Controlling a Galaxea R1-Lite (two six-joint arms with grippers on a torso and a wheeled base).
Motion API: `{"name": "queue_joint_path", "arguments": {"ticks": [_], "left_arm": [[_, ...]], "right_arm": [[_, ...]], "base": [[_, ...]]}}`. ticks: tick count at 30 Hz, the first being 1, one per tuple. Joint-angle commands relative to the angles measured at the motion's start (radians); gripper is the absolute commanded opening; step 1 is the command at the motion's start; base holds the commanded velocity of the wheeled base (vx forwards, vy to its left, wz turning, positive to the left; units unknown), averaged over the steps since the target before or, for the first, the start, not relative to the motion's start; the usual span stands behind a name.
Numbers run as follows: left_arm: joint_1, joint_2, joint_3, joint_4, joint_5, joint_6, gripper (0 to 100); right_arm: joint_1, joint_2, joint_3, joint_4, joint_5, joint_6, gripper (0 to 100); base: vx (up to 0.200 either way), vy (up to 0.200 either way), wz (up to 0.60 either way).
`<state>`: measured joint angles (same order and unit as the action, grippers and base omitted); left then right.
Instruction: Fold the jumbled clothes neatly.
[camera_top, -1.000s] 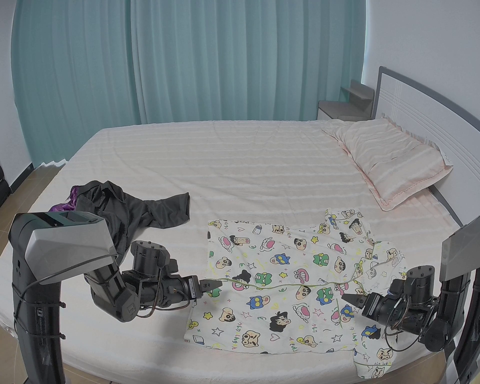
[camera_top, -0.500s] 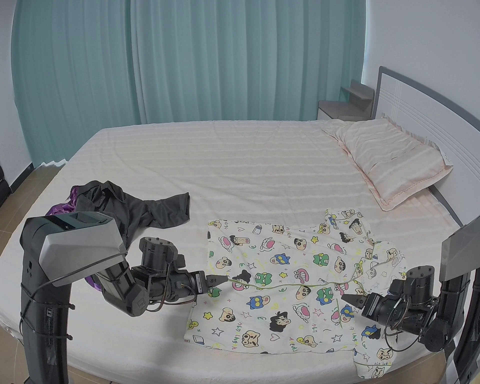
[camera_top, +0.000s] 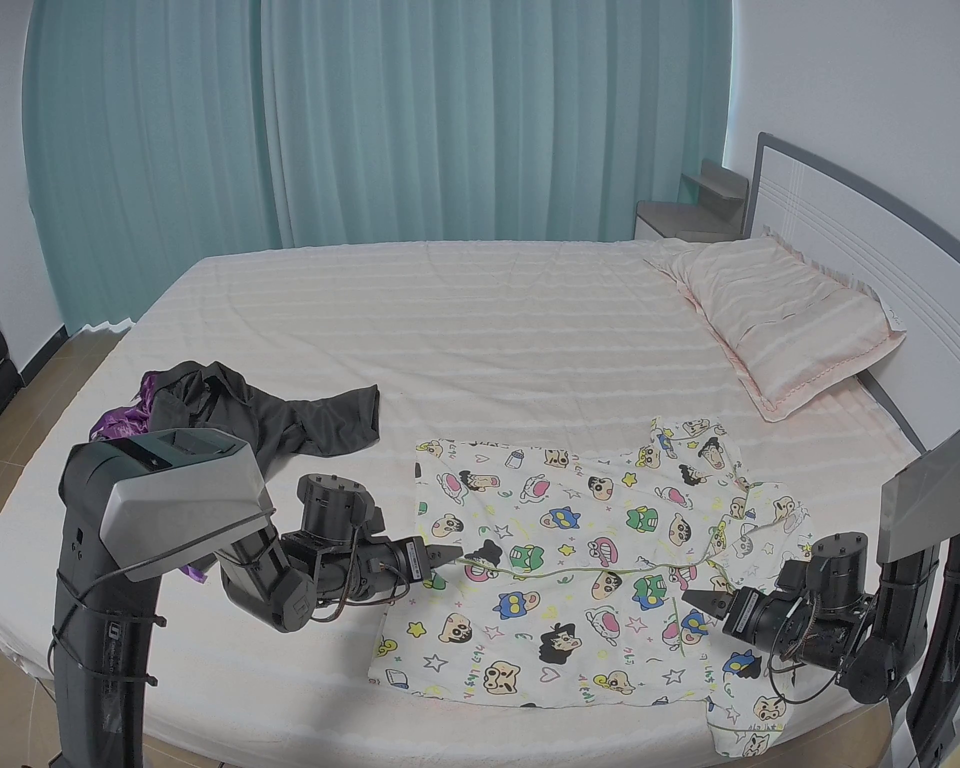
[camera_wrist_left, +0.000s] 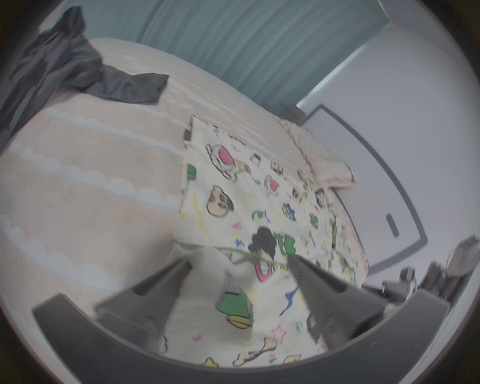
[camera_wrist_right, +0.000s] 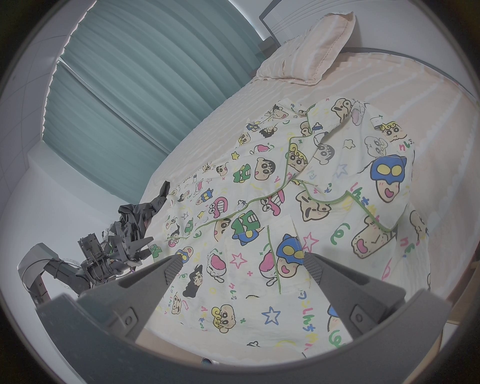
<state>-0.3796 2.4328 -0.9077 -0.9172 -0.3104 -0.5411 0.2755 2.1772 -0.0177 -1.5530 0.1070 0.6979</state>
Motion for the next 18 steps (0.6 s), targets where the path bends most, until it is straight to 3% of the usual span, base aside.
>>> {"name": "queue_joint_path", "arguments": {"ticks": [1,8,18], "left_arm": [[0.018,-0.003,-0.042,-0.032,0.057,-0.099,0],[0.111,-0.058,0.032,-0.069,0.063,-0.108,0],[0.185,-0.103,0.144,-0.086,0.085,-0.071,0]], "right_arm": [[-0.001,0.003,0.018,-0.013,0.002,0.0,100],[-0.001,0.003,0.018,-0.013,0.002,0.0,100],[-0.013,-0.005,0.018,-0.013,-0.001,-0.001,100]], "base": [[0.0,0.0,0.0],[0.0,0.0,0.0],[0.0,0.0,0.0]]}}
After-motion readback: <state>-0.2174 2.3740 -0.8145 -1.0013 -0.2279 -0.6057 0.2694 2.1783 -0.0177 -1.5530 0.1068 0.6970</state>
